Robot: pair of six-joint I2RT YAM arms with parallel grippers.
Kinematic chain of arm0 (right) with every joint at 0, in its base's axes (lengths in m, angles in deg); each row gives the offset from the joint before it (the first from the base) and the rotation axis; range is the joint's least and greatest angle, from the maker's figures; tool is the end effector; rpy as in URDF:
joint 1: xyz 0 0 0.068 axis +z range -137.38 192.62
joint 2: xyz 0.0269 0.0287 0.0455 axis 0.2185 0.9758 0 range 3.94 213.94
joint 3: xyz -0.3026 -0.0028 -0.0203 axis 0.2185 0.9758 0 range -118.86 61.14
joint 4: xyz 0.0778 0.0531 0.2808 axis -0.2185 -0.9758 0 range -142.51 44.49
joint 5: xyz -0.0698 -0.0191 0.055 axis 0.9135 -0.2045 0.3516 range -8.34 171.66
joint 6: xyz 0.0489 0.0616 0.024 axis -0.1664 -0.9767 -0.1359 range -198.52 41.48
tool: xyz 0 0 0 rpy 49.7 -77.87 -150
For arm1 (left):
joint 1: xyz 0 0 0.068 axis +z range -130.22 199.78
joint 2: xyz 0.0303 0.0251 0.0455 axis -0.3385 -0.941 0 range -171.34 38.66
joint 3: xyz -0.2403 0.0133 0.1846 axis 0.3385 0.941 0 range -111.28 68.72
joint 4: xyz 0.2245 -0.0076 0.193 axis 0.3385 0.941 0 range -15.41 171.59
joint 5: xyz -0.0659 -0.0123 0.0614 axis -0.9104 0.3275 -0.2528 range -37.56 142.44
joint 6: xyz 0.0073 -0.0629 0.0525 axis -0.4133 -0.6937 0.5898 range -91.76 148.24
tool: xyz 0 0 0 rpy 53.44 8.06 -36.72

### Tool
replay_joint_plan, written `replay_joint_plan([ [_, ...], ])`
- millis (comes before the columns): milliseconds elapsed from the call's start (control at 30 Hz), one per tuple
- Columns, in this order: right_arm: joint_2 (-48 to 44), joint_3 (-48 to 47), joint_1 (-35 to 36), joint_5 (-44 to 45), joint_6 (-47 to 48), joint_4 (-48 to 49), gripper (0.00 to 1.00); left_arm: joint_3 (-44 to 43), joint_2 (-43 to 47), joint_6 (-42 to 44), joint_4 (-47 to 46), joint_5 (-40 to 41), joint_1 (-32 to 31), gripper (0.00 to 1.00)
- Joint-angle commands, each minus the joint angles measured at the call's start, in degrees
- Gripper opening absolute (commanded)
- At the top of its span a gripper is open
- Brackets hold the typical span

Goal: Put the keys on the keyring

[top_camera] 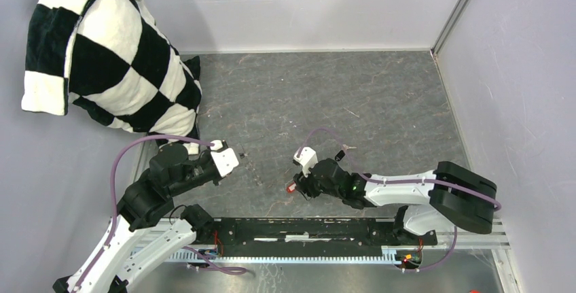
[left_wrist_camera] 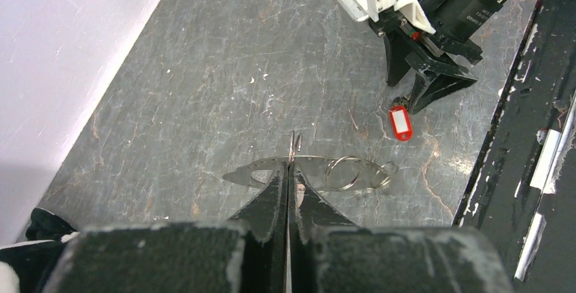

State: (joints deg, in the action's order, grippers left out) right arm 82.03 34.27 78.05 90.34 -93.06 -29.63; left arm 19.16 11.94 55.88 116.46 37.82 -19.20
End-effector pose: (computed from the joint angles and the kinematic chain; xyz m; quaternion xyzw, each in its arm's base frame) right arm 0.1348 0.2686 0.1367 -0.3492 0.8149 0.2425 0.3940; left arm 0.0882 -0.0945 0.3642 0.5053 0.6344 -0.1600 0.5626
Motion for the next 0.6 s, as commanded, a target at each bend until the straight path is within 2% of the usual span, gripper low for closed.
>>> replay_joint_plan([
  [0,2.94,-2.93,0.22,0.49,0.50,6.17,0.50,-2.30,-0.23,0.14,-2.38,0.84,-0.04,0.02],
  [100,5.40,-4.05,0.19,0.80,0.84,6.53,0.43,-2.30,-0.39,0.22,-2.40,0.87,-0.04,0.02],
  [400,7.85,-3.32,0.22,3.07,-0.76,7.33,0.45,-2.30,-0.52,0.50,-2.41,1.03,-0.04,0.02],
  [567,9.29,-3.45,0.23,2.92,-0.63,7.39,0.36,-2.21,-0.53,0.39,-2.52,1.16,-0.04,0.02],
])
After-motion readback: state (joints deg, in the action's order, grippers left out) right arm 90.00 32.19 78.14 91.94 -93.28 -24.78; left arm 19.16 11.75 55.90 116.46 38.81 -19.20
